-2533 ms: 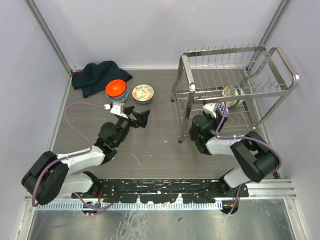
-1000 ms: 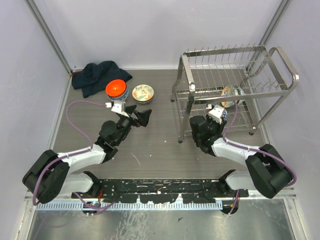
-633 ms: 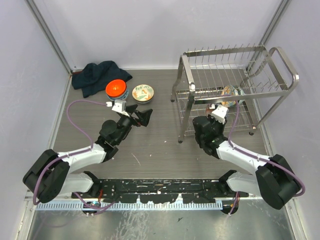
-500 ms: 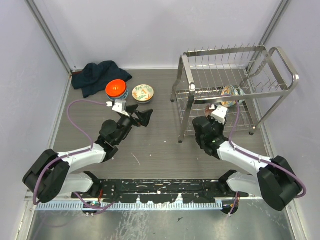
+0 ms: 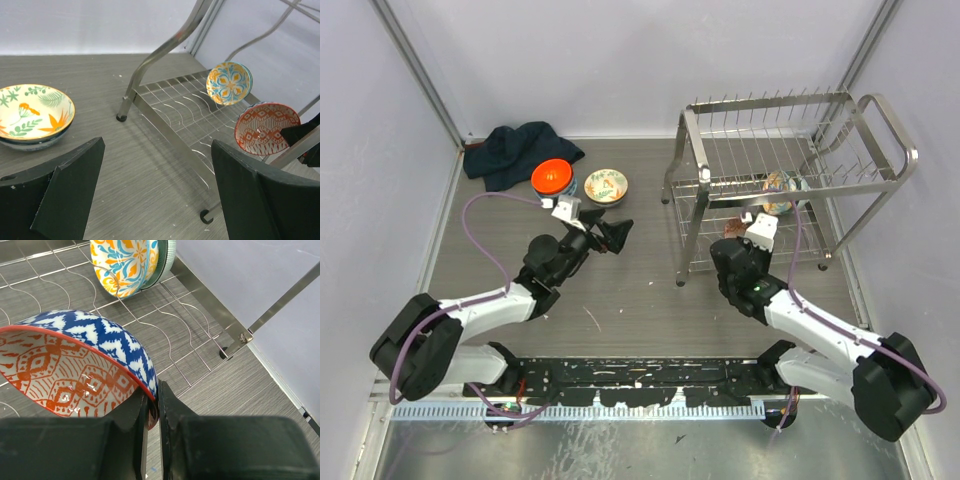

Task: Unload the bowls from the dish rack
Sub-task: Place the bowl at the center of the board.

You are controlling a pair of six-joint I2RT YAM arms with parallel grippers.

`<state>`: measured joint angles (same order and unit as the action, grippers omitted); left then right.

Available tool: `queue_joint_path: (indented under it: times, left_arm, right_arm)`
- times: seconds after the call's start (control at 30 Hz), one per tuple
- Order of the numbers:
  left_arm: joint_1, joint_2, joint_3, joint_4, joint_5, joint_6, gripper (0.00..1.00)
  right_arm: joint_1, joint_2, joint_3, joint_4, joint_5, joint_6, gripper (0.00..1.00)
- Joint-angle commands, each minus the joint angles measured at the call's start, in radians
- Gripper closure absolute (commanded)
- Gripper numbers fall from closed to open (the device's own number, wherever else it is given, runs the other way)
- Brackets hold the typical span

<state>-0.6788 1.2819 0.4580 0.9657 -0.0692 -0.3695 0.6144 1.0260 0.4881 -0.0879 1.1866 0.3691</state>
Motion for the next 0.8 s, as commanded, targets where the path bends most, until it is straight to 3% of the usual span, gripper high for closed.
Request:
queue_joint_path:
  times: [0.0,0.53,0.77]
  left_arm:
    - [-0.012,0.011,0.043,-0.015,0.026,0.003,0.05]
    - [-0.056,0.016,0.071,-0.043,0.071,0.034,0.06]
    - [-0.107,0.049,0.061,0.053,0.254,0.118,0.06]
  right_arm:
    - [0.005,-0.096,0.05,0.057,0.005,0.077,1.0]
    - [0.005,-0.164,0.088,-0.032,-0.105,0.11,1.0]
    - [0.004,-0.155,0.108,-0.043,-0.143,0.117,1.0]
